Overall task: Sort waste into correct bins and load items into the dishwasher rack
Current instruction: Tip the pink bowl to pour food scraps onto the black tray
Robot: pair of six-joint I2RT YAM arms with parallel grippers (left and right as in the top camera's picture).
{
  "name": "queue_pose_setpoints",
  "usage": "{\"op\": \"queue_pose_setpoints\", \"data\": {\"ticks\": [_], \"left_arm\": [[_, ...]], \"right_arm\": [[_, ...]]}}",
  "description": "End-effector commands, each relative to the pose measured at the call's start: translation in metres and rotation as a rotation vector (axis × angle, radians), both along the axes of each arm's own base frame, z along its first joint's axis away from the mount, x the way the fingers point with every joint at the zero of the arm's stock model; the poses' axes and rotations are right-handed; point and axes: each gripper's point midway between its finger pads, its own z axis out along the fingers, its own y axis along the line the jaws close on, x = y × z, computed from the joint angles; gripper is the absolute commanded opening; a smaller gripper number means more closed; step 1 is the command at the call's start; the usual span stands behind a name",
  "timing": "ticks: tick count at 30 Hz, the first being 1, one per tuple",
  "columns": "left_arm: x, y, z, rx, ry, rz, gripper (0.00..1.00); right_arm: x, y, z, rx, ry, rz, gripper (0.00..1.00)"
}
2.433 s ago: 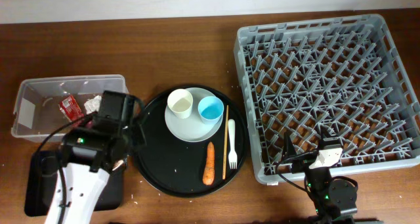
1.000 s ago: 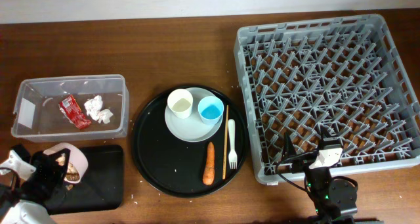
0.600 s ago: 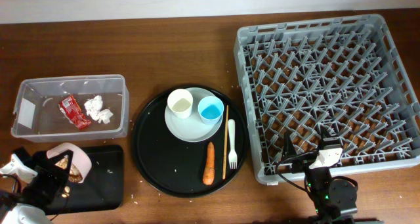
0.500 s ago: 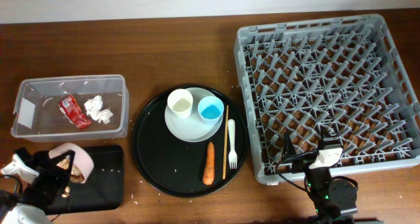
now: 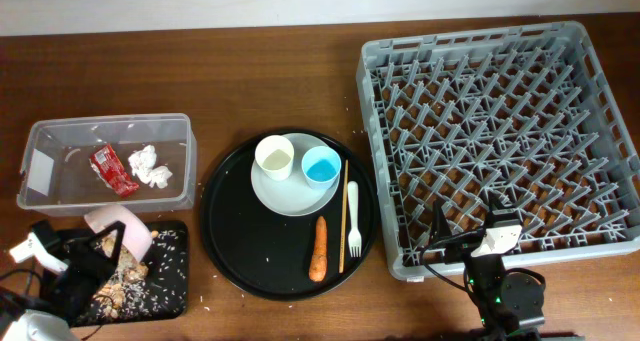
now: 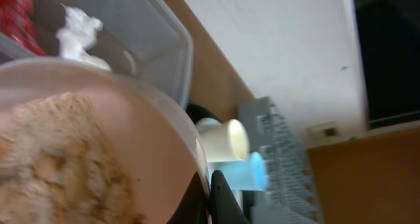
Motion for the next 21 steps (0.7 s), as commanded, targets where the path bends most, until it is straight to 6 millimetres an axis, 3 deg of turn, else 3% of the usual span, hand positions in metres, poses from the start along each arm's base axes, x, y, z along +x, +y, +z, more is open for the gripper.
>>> {"op": "queue_pose_setpoints", "data": {"ticks": [1,6,8,10,14,15,17,19,21], "left_arm": [[0.000,-0.010,0.019,-0.084,-0.097,-0.009,0.00],[-0.002,-0.002,0.024,-0.041,-0.144,0.012,0.00],[-0.007,-0.005,0.022,-0.123,-0.101,0.044,0.00],[-0.007,0.003,0.020,-0.051,-0.115,0.048,0.00],[-0.012,-0.007,0.026,-0.139,-0.114,0.060,0.00],[-0.010,-0.001,0.027,-0.058,-0.157,0.051,0.00],[-0.011,-0.003,0.021,-0.154,-0.086,0.070,0.00],[-0.010,0.003,0.022,-0.076,-0.126,0.064,0.00],[-0.013,-0.001,0.021,-0.128,-0.098,0.075,0.00]], "right_arm": [[0.000,0.001,-0.003,0.003,0.005,0.000,0.99],[0.000,0.001,-0.003,0.003,0.005,0.000,0.99],[0.000,0.001,-0.003,0.003,0.005,0.000,0.99],[0.000,0.001,-0.003,0.003,0.005,0.000,0.99],[0.000,0.001,-0.003,0.003,0.005,0.000,0.99],[0.000,0.001,-0.003,0.003,0.005,0.000,0.99],[0.000,0.001,-0.003,0.003,0.005,0.000,0.99],[0.000,0.001,-0.003,0.003,0.005,0.000,0.99],[0.000,0.001,-0.003,0.003,0.005,0.000,0.99]]}}
